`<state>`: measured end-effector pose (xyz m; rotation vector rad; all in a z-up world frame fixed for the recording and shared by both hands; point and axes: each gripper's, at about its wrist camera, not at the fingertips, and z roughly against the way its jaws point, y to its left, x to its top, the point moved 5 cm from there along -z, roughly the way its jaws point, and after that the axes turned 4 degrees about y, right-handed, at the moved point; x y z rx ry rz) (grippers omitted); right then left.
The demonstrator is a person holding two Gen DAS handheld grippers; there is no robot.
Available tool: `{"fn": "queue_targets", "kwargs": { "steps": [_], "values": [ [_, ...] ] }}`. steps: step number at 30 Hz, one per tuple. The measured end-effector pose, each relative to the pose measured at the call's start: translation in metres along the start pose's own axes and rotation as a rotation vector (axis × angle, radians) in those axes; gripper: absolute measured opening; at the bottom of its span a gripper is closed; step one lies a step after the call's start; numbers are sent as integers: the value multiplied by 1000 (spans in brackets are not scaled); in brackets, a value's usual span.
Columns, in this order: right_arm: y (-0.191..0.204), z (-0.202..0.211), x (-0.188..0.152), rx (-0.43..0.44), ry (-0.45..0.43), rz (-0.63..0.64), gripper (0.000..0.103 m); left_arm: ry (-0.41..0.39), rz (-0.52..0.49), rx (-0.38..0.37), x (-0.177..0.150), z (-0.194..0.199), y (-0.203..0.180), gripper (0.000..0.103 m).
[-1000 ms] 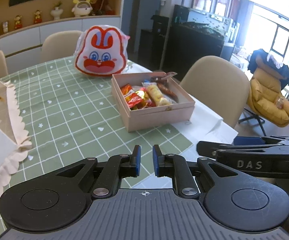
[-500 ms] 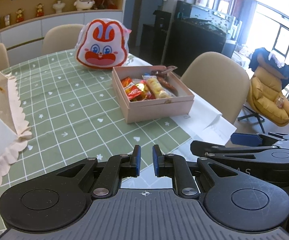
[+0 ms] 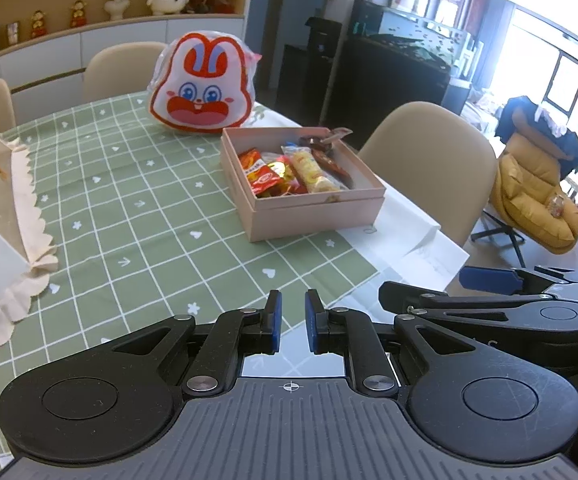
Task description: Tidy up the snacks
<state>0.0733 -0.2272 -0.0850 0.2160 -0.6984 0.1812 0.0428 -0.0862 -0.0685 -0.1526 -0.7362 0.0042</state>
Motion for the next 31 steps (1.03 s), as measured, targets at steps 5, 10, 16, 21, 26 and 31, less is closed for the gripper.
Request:
{"fn": "queue_targets", "kwargs": {
  "steps": [5, 10, 16, 21, 26, 31],
  "values": [
    [0, 0, 0, -1, -1, 2, 83, 0, 0, 0, 0, 0, 0, 16],
    [-1, 0, 0, -1, -2, 3, 83, 1, 0, 0, -1, 0, 0, 16],
    [-2, 0, 1, -1, -2, 4, 83, 1, -1, 1, -1, 0, 0, 16],
    [-3, 0, 1, -4, -4, 7, 83, 0, -5, 5, -2, -3, 0, 16],
    [-2, -3, 3, -2, 8, 22, 83, -10, 13, 2, -4, -11, 5, 16],
    [0, -20, 9, 11, 2, 74, 87, 30, 111, 58, -10, -25, 29, 16]
  ]
}}
